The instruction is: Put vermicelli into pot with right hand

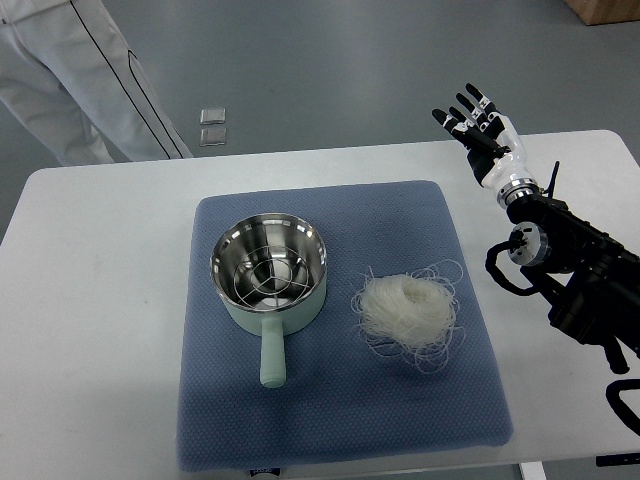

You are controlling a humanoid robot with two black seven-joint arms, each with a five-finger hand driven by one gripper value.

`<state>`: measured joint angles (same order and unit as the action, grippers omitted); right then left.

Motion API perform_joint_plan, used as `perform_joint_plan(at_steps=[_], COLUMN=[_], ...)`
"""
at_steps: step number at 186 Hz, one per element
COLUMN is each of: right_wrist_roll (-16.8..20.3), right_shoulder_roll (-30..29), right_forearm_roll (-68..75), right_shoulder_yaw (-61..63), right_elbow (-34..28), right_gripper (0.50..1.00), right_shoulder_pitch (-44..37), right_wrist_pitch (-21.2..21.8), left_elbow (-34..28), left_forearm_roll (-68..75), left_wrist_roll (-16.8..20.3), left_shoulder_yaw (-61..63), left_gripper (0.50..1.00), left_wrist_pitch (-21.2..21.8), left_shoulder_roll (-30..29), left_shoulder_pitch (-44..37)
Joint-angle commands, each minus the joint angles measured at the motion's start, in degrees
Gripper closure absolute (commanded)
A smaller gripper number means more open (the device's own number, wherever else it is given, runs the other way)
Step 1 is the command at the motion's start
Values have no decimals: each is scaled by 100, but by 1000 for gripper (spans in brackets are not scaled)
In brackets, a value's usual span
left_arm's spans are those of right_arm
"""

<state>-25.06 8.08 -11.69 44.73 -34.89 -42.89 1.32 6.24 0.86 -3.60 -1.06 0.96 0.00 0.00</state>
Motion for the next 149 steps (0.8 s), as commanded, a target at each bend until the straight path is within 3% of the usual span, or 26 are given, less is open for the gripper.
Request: perform_joint_plan(at_steps=[1,149], right_wrist_roll=[2,1], right_shoulder_roll=[0,44], right_forearm_roll=[0,0], right_shoulder_yaw=[0,0], right_elbow=[0,0], right_gripper=[576,576], right_shoulder_pitch=[0,-26], right_wrist_pitch=[0,-18], left_elbow=[0,-18], left_forearm_roll=[2,2], left_wrist_roll=[0,0], left_shoulder_yaw=[0,-8], left_gripper=[500,500], left_wrist_pitch=[1,10], left_shoulder_roll=[0,0], left_shoulder_pitch=[0,0])
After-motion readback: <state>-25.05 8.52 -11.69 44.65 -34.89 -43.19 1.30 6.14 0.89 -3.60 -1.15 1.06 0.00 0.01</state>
